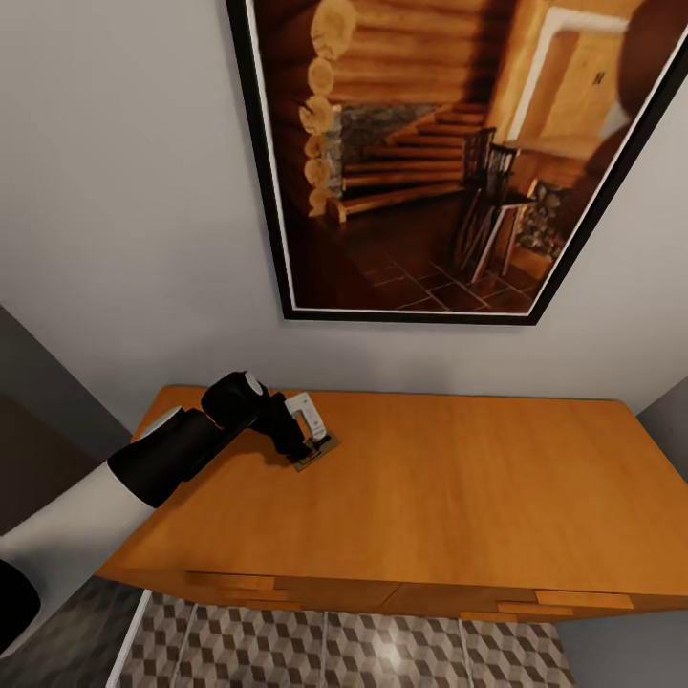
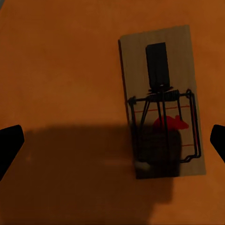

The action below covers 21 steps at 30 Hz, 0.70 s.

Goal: Take the four mousetraps from the cabinet in the bathroom and place them on the bathroom floor. Make sure all four end up on the same floor surface, and ensure that at least two of them are either under or directly next to the same bathroom sink.

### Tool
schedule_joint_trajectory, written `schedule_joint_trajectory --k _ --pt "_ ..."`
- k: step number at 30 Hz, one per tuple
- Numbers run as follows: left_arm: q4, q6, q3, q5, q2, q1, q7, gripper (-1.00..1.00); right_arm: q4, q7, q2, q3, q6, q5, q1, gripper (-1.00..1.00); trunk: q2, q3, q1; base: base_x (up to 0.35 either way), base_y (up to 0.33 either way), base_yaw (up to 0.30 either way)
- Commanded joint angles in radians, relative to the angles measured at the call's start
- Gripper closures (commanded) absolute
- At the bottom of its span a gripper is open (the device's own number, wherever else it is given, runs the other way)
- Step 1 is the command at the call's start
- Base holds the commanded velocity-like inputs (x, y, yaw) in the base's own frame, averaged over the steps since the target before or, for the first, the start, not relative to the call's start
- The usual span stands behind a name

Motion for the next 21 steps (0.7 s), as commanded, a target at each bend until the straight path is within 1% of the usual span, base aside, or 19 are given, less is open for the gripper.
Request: schedule_joint_trajectory --k 1,21 --pt "0.003 0.002 -0.002 -0.01 0.0 -0.001 -0.009 -1.0 0.001 -0.007 0.0 0.007 -0.001 -0.001 -0.001 1.0 -0.002 -0.002 0.001 0.0 0.0 0.0" --pt "0.036 0.0 -0.002 -0.009 0.0 0.006 -0.011 -1.0 0.001 -0.007 0.0 0.007 -0.002 -0.001 -0.001 1.0 -0.002 -0.013 0.001 0.0 0.0 0.0"
